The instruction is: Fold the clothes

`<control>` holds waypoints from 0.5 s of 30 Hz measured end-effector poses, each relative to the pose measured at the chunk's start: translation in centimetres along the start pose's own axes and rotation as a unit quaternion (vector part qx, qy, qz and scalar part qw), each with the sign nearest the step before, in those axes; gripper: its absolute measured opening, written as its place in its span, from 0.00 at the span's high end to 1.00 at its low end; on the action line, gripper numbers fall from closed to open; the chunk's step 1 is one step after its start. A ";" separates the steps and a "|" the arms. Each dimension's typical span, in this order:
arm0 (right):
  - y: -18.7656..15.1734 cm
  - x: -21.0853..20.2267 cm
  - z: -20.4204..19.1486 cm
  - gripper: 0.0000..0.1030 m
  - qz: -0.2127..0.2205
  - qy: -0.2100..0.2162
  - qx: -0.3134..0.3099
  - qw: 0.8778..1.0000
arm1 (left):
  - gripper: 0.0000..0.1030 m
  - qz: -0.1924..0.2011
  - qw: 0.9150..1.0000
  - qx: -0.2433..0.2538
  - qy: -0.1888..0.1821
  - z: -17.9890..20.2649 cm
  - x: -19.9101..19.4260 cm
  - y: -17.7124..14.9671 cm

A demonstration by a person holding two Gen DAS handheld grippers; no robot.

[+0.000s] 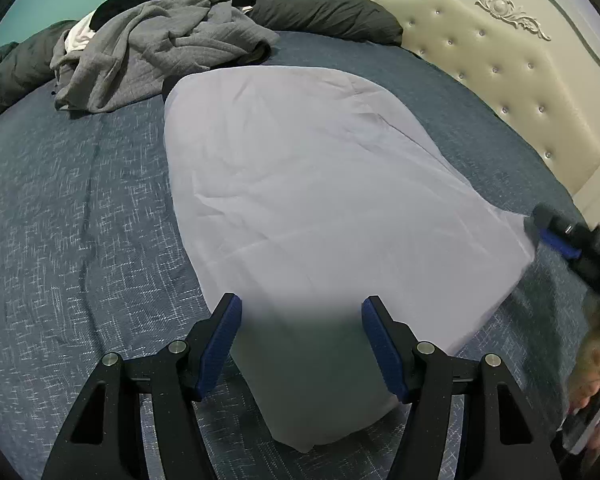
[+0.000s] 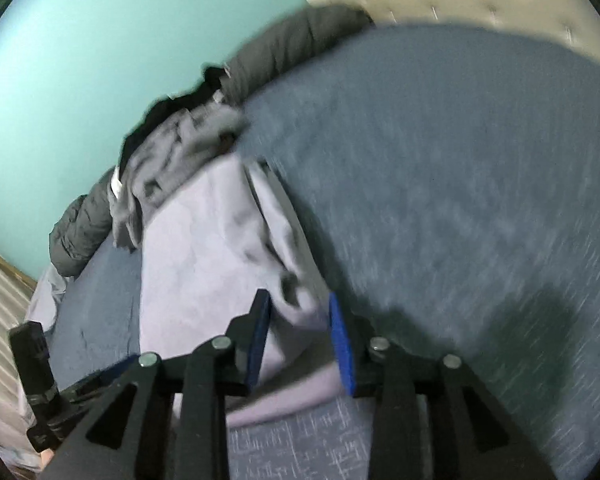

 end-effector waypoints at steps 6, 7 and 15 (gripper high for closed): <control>0.8 -1.1 -4.1 0.70 0.042 0.020 -0.091 0.995 | 0.34 0.000 1.000 0.004 0.004 0.2 0.1 -0.1; 0.6 -0.4 -4.9 0.71 0.032 0.025 -0.107 0.993 | 0.34 0.000 1.000 0.003 0.005 0.2 0.1 -0.1; -2.0 6.5 -0.9 1.00 -0.077 -0.066 -0.087 0.991 | 0.34 0.002 1.000 0.005 0.004 0.2 0.1 0.1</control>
Point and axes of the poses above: each gripper's, at about its wrist camera, not at the fingertips, and x roughly the way its jaws point, z to its right, y to its top, the point moved 4 cm from there along x, roughly the way its jaws point, and after that the axes turned 8 degrees about x, right-handed, at the moved point
